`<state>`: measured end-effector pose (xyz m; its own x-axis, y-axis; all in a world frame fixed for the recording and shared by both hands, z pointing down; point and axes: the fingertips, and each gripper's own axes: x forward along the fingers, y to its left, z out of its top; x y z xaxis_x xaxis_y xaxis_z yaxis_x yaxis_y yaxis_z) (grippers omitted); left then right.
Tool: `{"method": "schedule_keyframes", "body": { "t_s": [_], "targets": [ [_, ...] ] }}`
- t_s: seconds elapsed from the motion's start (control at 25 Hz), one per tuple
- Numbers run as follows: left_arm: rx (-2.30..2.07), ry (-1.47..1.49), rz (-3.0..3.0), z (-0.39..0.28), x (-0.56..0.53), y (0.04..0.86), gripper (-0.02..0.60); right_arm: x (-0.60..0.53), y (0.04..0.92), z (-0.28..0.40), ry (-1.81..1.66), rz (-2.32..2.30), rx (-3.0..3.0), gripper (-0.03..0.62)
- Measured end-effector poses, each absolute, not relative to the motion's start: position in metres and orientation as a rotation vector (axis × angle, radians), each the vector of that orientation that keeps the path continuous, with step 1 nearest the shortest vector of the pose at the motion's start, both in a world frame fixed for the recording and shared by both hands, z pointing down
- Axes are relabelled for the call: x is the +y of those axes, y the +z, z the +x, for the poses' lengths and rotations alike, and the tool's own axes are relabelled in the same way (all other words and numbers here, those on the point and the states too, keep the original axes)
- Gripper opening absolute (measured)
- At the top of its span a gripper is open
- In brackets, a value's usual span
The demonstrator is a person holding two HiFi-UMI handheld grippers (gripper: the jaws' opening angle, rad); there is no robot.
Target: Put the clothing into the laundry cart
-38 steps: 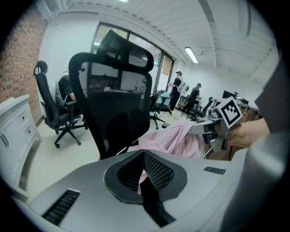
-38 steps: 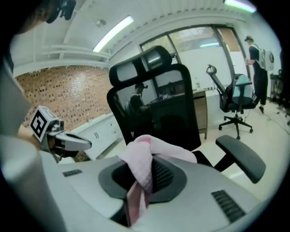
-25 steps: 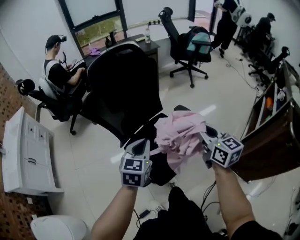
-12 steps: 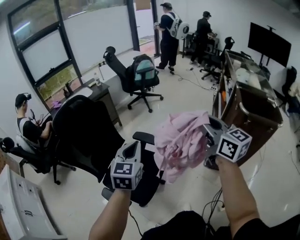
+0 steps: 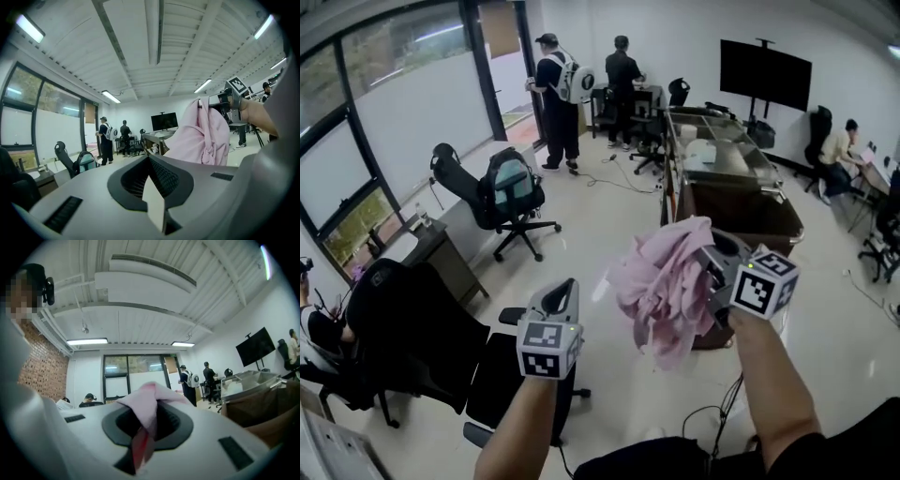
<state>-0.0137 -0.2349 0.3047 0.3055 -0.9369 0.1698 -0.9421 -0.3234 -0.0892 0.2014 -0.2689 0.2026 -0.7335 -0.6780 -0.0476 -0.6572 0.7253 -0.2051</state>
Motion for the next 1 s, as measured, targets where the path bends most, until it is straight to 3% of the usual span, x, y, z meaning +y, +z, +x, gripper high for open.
{"method": "schedule_keyframes", "body": {
  "t_s": [0.52, 1.0],
  "targets": [
    [-1.579, 0.243, 2.731, 0.171, -0.326, 0.279, -0.002, -0.301, 0.165, 0.386, -0.177, -1.272, 2.603, 0.06],
    [-1.4, 0.227, 2.853, 0.256, -0.368, 0.259, -0.002, -0.324, 0.146, 0.457, -0.138, -1.404, 2.49, 0.06]
  ]
}}
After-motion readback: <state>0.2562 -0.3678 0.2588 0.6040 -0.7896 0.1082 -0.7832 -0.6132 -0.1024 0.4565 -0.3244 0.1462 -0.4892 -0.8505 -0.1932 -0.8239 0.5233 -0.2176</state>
